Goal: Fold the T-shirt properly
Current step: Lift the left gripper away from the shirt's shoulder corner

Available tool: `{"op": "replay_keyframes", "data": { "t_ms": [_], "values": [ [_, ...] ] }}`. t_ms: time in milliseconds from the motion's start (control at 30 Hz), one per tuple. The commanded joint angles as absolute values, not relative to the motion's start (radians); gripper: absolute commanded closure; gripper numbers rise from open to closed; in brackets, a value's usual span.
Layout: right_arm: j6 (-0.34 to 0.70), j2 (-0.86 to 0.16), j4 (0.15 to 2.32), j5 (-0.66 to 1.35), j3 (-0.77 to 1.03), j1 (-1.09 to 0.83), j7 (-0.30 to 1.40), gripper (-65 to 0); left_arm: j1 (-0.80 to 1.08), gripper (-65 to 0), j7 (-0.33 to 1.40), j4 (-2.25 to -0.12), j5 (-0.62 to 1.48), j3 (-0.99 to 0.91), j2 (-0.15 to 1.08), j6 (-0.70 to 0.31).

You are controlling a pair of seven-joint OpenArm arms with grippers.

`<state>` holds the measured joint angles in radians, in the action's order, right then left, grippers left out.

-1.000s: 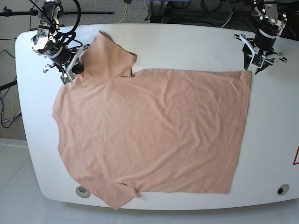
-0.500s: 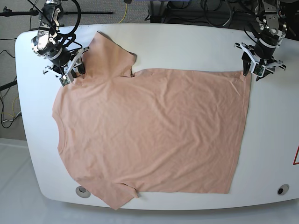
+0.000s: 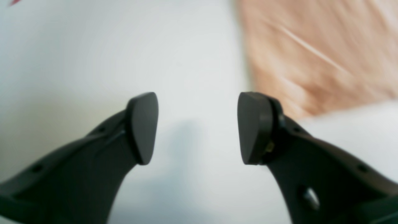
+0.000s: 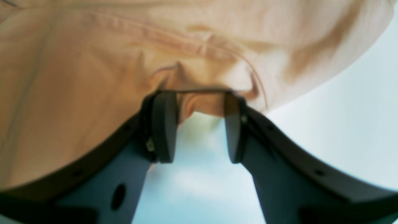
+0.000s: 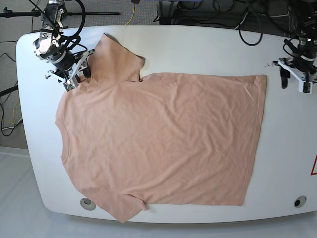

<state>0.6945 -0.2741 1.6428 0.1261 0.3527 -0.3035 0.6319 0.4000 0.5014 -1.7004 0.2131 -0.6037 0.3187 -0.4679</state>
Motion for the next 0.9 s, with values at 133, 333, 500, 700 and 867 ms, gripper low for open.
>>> {"op": "replay_keyframes", "data": {
  "t_ms": [133, 333, 500, 700, 867],
  "values": [
    [0.698, -0.285, 1.65, 0.114, 0.351, -0.308, 0.648, -24.7, 0.345, -29.2, 0.587, -1.637, 0.421, -0.759, 0.36, -0.471],
    [0.698, -0.284, 1.649, 0.118, 0.351, -0.306, 0.648, -23.0, 0.344, -26.4, 0.618, -1.589, 0.522, -0.778, 0.344, -0.456],
    [0.698, -0.281, 1.648, 0.123, 0.35, -0.303, 0.642, -21.6, 0.358, -24.0, 0.6, -1.582, 0.523, -0.76, 0.3, -0.431],
    [0.698, -0.282, 1.652, 0.127, 0.347, -0.308, 0.638, -22.4, 0.354, -21.5, 0.575, -1.546, 0.498, -0.77, 0.267, -0.45],
    [0.698, -0.282, 1.65, 0.125, 0.348, -0.309, 0.638, -22.6, 0.348, -25.9, 0.572, -1.525, 0.486, -0.785, 0.264, -0.537]
  ]
}}
